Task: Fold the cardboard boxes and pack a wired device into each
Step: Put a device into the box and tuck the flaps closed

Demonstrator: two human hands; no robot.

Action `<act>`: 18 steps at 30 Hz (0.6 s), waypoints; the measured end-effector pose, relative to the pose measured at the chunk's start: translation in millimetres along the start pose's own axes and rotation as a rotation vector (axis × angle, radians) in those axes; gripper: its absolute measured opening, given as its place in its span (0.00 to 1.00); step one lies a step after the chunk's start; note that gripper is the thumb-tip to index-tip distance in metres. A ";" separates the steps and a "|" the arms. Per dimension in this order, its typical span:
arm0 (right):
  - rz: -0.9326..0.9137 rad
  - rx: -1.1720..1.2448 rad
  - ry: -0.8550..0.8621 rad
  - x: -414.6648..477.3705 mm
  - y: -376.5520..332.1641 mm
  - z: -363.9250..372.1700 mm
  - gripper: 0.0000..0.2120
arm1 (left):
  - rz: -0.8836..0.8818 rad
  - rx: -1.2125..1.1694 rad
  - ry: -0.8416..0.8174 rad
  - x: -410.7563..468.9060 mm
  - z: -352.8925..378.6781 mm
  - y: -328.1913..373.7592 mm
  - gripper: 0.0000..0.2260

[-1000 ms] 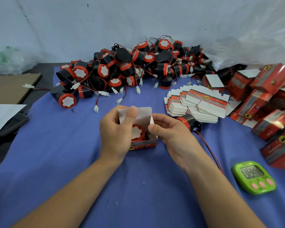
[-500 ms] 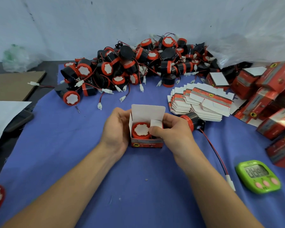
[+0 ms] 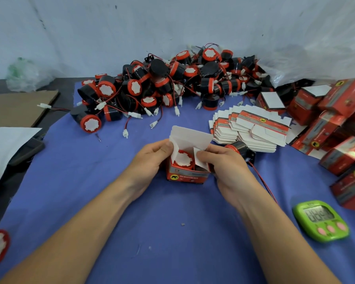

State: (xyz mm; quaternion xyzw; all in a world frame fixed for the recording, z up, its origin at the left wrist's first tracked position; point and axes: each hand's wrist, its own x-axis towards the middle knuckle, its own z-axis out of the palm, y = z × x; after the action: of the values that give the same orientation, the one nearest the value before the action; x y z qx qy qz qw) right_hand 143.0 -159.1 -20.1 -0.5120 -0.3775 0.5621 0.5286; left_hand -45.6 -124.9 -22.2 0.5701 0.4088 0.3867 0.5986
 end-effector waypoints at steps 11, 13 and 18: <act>-0.078 -0.193 0.128 6.3 9.6 9.3 0.20 | 0.101 -0.114 -0.109 -2.8 -0.3 -1.0 0.18; -0.101 -0.241 0.118 4.7 8.8 10.3 0.20 | 0.094 -0.095 -0.124 -4.3 -0.3 -0.2 0.17; -0.143 -0.306 0.086 0.0 5.5 10.1 0.17 | 0.091 0.184 -0.055 -4.8 7.1 0.6 0.11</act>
State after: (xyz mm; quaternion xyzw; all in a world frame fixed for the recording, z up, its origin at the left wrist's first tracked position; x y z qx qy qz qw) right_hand 132.0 -158.8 -23.4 -0.5820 -0.4713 0.4363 0.4988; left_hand -40.8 -131.9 -21.3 0.6512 0.3997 0.3583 0.5366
